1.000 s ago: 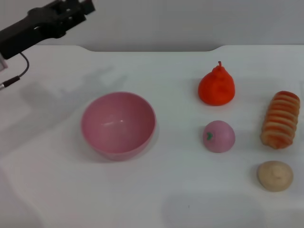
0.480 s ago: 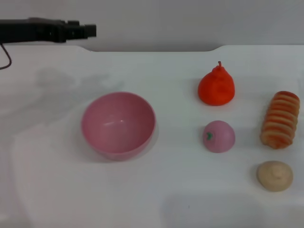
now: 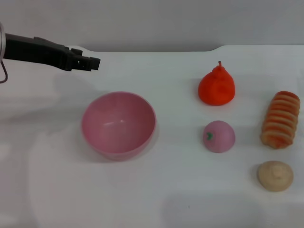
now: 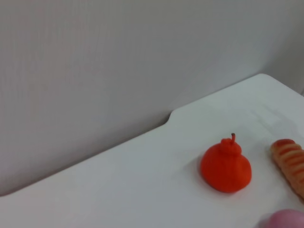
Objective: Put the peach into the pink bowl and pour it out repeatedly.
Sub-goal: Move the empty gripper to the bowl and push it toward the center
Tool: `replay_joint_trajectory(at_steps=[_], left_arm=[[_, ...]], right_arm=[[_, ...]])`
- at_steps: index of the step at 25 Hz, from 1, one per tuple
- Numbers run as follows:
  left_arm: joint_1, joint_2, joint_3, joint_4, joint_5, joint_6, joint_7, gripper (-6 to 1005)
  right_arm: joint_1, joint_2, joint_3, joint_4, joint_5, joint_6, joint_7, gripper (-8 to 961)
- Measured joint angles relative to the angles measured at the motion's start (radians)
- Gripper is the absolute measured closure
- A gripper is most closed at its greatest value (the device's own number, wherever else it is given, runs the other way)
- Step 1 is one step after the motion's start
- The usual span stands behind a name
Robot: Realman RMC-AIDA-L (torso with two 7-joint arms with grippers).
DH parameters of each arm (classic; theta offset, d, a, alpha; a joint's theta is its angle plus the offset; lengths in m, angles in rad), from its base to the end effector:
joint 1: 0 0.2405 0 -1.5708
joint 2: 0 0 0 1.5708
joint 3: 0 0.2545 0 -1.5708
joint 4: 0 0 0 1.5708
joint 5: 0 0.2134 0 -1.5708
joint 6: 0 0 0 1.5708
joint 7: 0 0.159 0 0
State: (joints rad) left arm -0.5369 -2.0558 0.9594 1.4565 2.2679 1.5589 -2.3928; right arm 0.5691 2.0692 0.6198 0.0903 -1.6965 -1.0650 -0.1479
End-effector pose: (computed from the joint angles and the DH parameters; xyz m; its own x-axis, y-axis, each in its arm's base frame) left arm -0.1753 0.3785 0.0775 0.7512 0.5911 0.2937 0.6597 -0.6583 -0.3624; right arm 0.3450 0.3841 0.0206 0.8266 -0.0007 -0.5629 -0.5580 0.1306 -0.8195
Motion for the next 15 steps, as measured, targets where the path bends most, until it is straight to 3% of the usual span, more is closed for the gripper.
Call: replay_joint_trajectory(at_steps=[11,15], left_arm=[[0.025,0.002,0.078,-0.002,0.058,-0.015,-0.008,428],[0.004,0.005,0.072,-0.057,0.069,-0.02,-0.011,507]], right_arm=[[0.007,0.0,0.0,0.001,0.0,0.0,0.001,383],[0.009,0.0,0.0,0.003,0.0,0.001,0.001,384]])
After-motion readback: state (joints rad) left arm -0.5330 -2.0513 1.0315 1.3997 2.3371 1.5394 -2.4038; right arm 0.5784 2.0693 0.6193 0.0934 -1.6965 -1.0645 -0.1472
